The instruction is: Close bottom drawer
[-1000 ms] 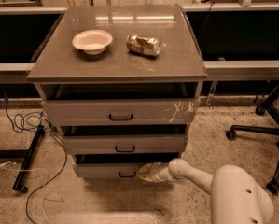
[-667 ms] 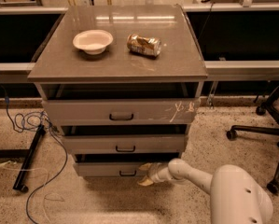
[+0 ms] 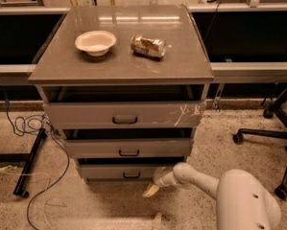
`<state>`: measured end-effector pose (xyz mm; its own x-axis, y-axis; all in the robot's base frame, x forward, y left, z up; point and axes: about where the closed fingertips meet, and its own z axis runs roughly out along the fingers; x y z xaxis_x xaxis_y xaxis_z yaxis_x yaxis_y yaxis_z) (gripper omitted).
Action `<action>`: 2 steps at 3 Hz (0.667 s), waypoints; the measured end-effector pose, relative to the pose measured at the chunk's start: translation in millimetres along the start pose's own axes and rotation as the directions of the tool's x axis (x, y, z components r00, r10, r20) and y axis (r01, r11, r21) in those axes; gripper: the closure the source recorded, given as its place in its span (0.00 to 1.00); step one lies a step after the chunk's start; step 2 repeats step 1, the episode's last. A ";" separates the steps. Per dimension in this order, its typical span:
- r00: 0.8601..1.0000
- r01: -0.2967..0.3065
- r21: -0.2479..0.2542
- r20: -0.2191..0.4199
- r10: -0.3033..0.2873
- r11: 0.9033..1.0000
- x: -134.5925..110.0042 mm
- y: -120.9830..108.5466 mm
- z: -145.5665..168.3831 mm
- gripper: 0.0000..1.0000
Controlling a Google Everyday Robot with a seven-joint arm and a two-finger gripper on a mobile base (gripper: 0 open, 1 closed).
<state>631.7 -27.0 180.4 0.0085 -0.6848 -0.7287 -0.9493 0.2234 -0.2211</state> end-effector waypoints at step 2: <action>1.000 0.000 0.000 0.000 0.000 1.000 0.0 0.0 0.0 0.00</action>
Offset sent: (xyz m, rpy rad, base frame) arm 0.0000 0.0000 0.0000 0.0000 0.0000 0.0000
